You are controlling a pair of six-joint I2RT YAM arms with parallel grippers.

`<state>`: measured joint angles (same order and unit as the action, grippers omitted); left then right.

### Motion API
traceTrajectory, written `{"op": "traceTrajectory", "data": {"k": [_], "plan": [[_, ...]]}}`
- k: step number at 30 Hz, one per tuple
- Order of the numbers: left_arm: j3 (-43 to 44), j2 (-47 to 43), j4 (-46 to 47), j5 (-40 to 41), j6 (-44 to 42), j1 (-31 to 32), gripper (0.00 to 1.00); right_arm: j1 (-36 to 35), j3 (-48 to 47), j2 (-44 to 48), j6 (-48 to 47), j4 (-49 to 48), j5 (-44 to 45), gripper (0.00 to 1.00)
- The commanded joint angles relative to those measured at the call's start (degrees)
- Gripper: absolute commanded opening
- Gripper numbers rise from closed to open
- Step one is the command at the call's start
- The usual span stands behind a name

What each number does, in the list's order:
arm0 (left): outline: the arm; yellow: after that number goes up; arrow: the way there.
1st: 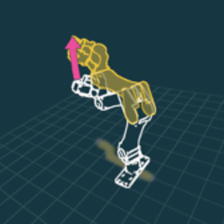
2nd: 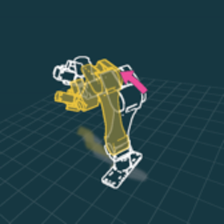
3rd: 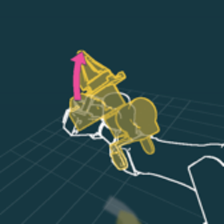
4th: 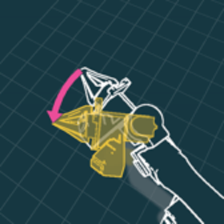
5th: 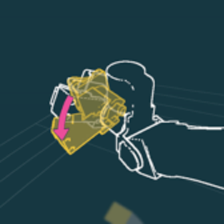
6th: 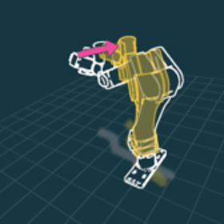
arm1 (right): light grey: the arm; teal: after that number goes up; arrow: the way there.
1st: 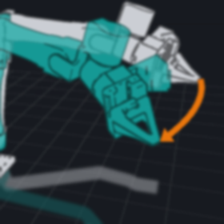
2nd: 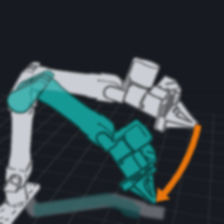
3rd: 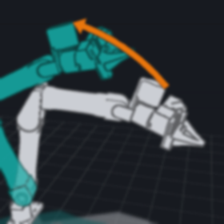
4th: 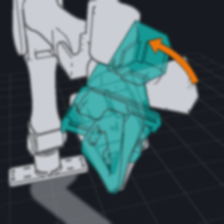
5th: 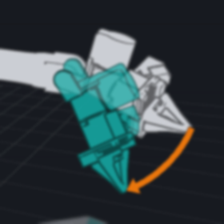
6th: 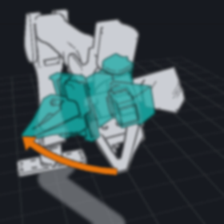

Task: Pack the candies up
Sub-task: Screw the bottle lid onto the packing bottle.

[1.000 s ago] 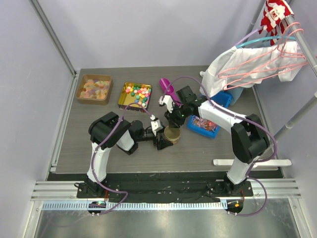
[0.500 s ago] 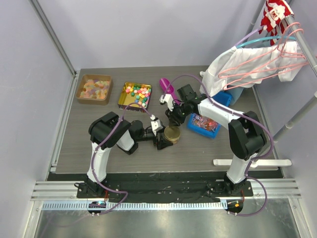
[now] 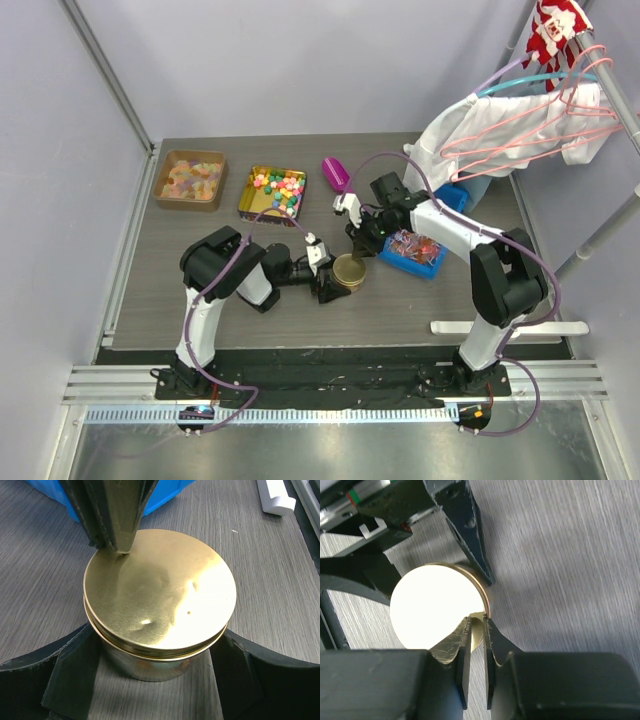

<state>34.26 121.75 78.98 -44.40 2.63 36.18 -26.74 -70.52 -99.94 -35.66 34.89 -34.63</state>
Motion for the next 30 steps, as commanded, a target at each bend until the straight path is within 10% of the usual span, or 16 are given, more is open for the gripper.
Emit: {"op": "traceTrajectory", "data": {"k": [1, 10, 17, 30], "plan": [[0.4, 0.6, 6.7, 3.3, 1.2, -0.1, 0.74, -0.5, 4.2, 1.4, -0.4, 7.7, 1.0, 0.16], [0.6, 0.2, 5.3, 4.4, 1.2, -0.1, 0.73, -0.7, 7.7, 3.4, -0.3, 9.0, 3.0, 0.13], [0.8, 0.6, 5.2, 1.7, 0.3, -0.1, 0.73, -0.8, 6.3, 8.3, -6.1, 7.0, 8.7, 0.55], [1.0, 0.9, 5.3, -0.6, -0.4, -0.1, 0.72, -3.0, -5.4, 4.0, -31.4, 11.9, 9.8, 0.76]]}}
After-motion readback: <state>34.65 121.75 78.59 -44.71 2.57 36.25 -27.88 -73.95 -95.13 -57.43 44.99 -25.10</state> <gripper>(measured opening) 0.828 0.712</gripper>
